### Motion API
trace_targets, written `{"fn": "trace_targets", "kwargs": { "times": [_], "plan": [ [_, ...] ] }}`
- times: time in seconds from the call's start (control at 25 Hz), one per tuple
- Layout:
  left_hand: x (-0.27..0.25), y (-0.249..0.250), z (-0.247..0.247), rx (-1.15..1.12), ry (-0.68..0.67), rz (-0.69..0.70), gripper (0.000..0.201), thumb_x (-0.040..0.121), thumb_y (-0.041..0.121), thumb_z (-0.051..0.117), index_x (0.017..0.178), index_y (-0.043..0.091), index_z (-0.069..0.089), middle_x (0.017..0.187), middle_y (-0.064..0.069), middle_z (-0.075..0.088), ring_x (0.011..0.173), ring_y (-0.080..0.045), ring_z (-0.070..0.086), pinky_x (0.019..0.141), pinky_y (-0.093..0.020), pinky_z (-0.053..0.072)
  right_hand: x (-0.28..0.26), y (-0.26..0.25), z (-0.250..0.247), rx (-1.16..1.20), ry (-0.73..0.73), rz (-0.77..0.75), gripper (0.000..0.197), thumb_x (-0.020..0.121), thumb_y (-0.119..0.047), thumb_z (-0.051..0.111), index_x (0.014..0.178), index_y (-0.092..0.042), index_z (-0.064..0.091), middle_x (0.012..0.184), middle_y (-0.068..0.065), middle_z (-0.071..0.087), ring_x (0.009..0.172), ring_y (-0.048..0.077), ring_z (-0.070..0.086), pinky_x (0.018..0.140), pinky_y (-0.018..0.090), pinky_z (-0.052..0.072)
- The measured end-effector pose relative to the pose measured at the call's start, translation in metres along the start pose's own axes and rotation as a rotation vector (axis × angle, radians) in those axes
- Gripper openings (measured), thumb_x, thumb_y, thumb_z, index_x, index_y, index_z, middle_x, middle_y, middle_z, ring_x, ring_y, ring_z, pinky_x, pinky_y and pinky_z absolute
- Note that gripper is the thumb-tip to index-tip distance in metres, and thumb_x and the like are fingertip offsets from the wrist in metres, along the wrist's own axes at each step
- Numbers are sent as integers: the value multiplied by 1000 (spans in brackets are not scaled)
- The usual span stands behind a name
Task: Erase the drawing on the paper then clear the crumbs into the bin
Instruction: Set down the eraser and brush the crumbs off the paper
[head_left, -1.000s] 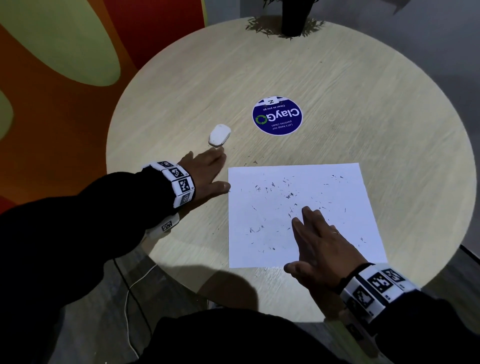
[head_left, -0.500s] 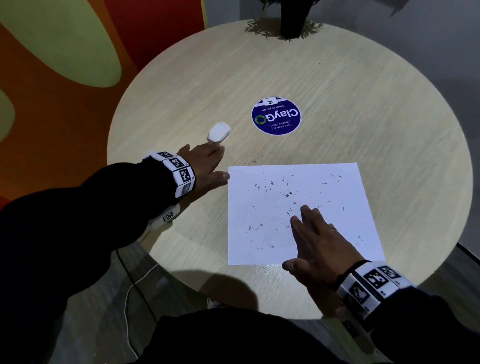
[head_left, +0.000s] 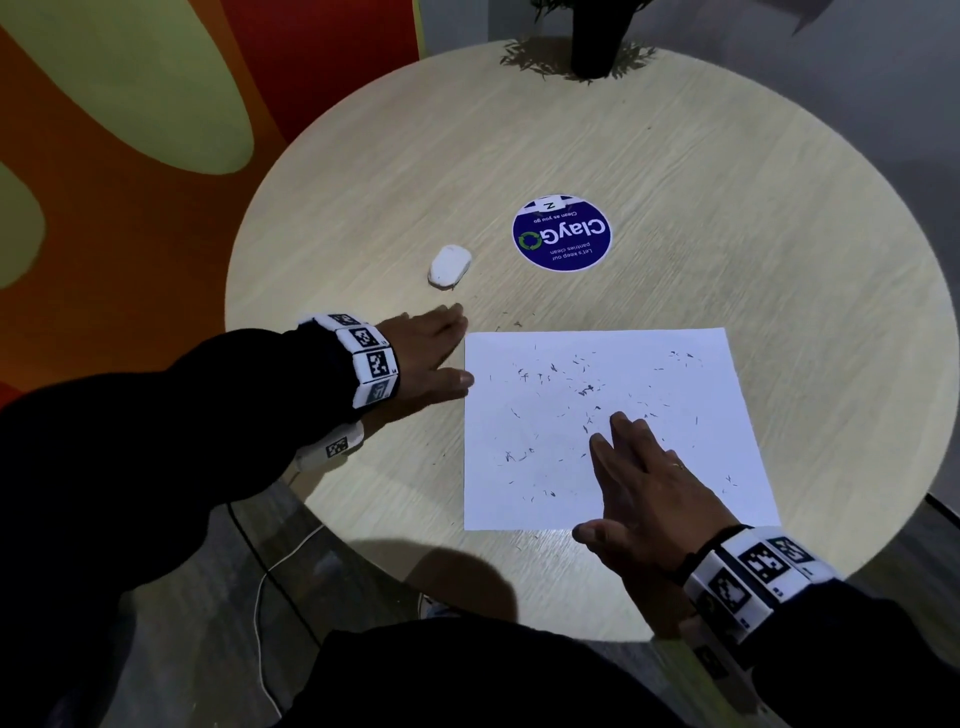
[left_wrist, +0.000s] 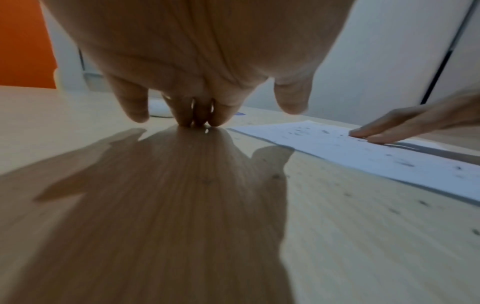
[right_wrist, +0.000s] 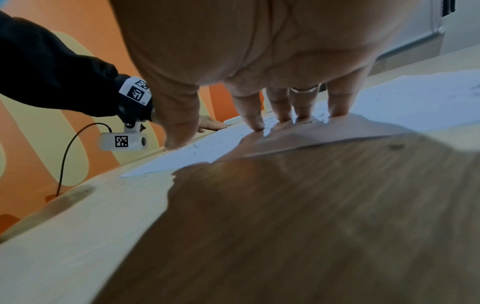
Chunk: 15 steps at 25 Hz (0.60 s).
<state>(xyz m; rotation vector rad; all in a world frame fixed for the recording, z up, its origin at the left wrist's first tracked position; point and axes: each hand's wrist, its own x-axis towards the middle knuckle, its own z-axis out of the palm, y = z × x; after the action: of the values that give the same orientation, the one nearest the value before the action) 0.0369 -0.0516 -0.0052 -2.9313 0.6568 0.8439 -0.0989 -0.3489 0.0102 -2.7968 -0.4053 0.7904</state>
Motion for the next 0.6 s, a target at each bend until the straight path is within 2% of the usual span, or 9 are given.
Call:
{"fn": "trace_targets", "kwargs": {
  "times": [0.08, 0.16, 0.2, 0.28, 0.36, 0.44, 0.6],
  "plan": [
    [2, -8, -2, -57, 106, -60, 89, 91, 67, 33, 153, 10, 1, 161, -5, -7, 148, -21, 6, 117, -42, 14, 0, -1, 0, 3, -5, 5, 97, 81, -68, 53, 151, -27, 1, 156, -4, -21, 146, 17, -14, 118, 36, 4],
    [5, -13, 2, -75, 112, -155, 97, 88, 71, 32, 152, 8, -1, 161, -10, -9, 148, -25, 3, 118, -42, 14, 1, 0, 1, 6, 0, 6, 98, 80, -68, 54, 152, -26, 2, 157, -3, -20, 146, 17, -13, 118, 36, 5],
    [5, -8, 6, -55, 74, -131, 100, 86, 74, 31, 152, 7, 0, 160, -11, -10, 148, -26, 2, 118, -41, 14, 1, 0, 2, 8, -1, 7, 98, 80, -68, 54, 152, -26, 2, 157, -3, -19, 146, 17, -13, 118, 36, 5],
    [6, 11, 8, 3, 9, 33, 94, 89, 70, 31, 153, 8, 2, 161, -8, -9, 148, -22, 2, 119, -39, 13, 3, 1, 4, 4, 5, 9, 98, 79, -69, 53, 152, -26, 2, 157, -3, -19, 146, 17, -13, 118, 36, 6],
    [9, 24, -1, 8, 58, 100, 82, 95, 60, 33, 153, 11, 5, 161, -4, -5, 148, -18, 3, 118, -40, 12, 2, 0, 3, 5, 5, 14, 98, 79, -68, 54, 151, -27, 2, 157, -3, -20, 146, 17, -14, 118, 36, 5],
    [21, 20, -15, 12, 172, 61, 77, 96, 53, 37, 152, 7, 11, 161, -7, 4, 147, -23, 9, 116, -40, 16, 2, -1, 3, 13, 4, 17, 98, 80, -68, 54, 152, -27, 1, 157, -3, -20, 146, 17, -15, 118, 36, 3],
    [37, 4, -23, 42, 145, -56, 79, 95, 56, 38, 151, 6, 17, 160, -8, 10, 144, -31, 19, 113, -46, 25, 1, -1, 2, 28, 12, 18, 98, 80, -67, 55, 152, -27, 2, 157, -3, -20, 146, 17, -15, 118, 36, 4]
  ]
}}
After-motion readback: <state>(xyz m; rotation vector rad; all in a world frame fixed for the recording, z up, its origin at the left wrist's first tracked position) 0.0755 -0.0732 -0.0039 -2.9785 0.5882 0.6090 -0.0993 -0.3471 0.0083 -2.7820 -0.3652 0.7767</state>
